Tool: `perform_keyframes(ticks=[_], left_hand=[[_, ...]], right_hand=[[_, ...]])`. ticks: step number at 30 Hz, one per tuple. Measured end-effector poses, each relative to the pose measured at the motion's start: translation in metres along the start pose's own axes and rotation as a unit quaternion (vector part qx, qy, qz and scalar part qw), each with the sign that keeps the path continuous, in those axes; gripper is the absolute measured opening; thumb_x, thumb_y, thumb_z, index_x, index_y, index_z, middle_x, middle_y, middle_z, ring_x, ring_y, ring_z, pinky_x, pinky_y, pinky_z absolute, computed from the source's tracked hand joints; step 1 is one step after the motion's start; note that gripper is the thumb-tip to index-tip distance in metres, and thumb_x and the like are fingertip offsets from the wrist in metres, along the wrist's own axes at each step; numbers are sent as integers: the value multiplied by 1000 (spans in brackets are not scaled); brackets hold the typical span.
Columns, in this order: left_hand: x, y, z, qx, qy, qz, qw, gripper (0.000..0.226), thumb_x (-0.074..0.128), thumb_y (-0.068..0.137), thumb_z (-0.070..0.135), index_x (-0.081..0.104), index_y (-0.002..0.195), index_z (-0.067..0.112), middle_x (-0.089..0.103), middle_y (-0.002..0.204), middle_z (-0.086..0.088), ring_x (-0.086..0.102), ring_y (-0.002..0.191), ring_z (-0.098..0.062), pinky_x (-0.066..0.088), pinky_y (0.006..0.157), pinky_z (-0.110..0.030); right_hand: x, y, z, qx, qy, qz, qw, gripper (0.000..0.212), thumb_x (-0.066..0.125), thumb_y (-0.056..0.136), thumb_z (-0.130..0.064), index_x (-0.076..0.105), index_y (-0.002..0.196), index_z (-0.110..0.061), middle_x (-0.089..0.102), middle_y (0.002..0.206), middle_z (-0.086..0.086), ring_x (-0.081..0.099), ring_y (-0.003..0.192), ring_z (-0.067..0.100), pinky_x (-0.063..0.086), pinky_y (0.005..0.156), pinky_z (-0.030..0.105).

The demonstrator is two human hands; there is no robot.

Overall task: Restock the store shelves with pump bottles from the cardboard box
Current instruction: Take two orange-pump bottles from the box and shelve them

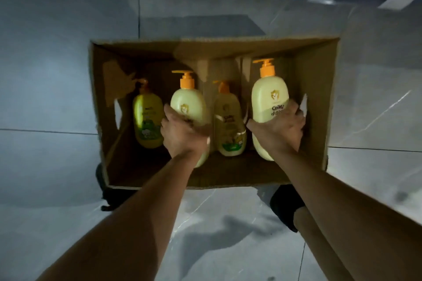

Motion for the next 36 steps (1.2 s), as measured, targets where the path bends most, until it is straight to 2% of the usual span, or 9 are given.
perform_keyframes(ticks=[3,7,13,18,23,26,30,32,36], left_hand=[[-64,-47,23,27,-70,3,997,104,85,46,46,39,133,14,57,124,-7,55,116,-28,51,91,-48],[-184,-121,61,51,-139,3,989,110,85,43,45,37,138,16,55,129,-4,52,121,-27,47,97,-49],[-400,-230,110,115,-188,75,973,77,79,38,44,53,107,23,62,101,3,62,93,-20,54,76,-36],[-538,-308,117,133,-210,111,962,78,80,38,43,53,108,21,61,99,1,61,90,-23,53,76,-35],[-627,-384,88,157,-292,195,923,68,79,36,44,53,98,29,62,95,3,62,88,-22,54,77,-38],[-665,-434,54,166,-325,265,893,70,76,32,48,53,95,29,61,93,4,60,86,-19,53,75,-35],[-702,-474,17,154,-349,308,871,75,71,29,50,54,99,30,62,94,6,61,84,-16,50,68,-30],[-722,-487,-1,142,-359,334,860,76,70,28,52,53,100,31,62,96,5,61,87,-18,49,69,-30],[-764,-496,-36,127,-381,370,838,72,80,33,47,54,98,30,61,98,4,60,88,-18,42,68,-28]], right_hand=[[-63,-54,-34,0,39,18,999,105,80,55,-49,25,139,-17,40,135,12,37,125,32,41,100,51],[-170,-157,-93,-13,93,57,994,102,78,52,-52,31,134,-15,44,127,10,40,119,30,43,98,50],[-330,-327,-176,-22,185,121,975,95,77,55,-46,33,133,-16,44,126,9,43,115,28,40,84,36],[-412,-451,-223,-90,236,171,952,88,79,45,-46,46,118,-9,55,107,13,52,102,32,46,82,38],[-457,-541,-258,-223,306,140,915,89,83,51,-42,42,124,-11,45,113,5,42,115,29,40,86,35],[-478,-593,-268,-301,317,141,888,91,81,47,-49,45,122,-12,51,115,7,49,113,30,46,87,38],[-485,-653,-273,-363,323,139,863,88,81,49,-47,42,121,-15,37,105,-5,42,112,22,33,82,27],[-482,-679,-278,-392,314,122,856,91,80,48,-49,40,123,-17,37,105,-6,41,111,20,35,84,28],[-467,-722,-297,-440,309,92,838,91,81,48,-49,40,122,-18,41,111,-1,37,100,15,41,87,33]])
Point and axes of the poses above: each hand's wrist, its own y-axis towards the middle knuckle, its own x-axis out of the palm, z = x × y, the point moved 4 cm from there along y, towards the middle knuckle
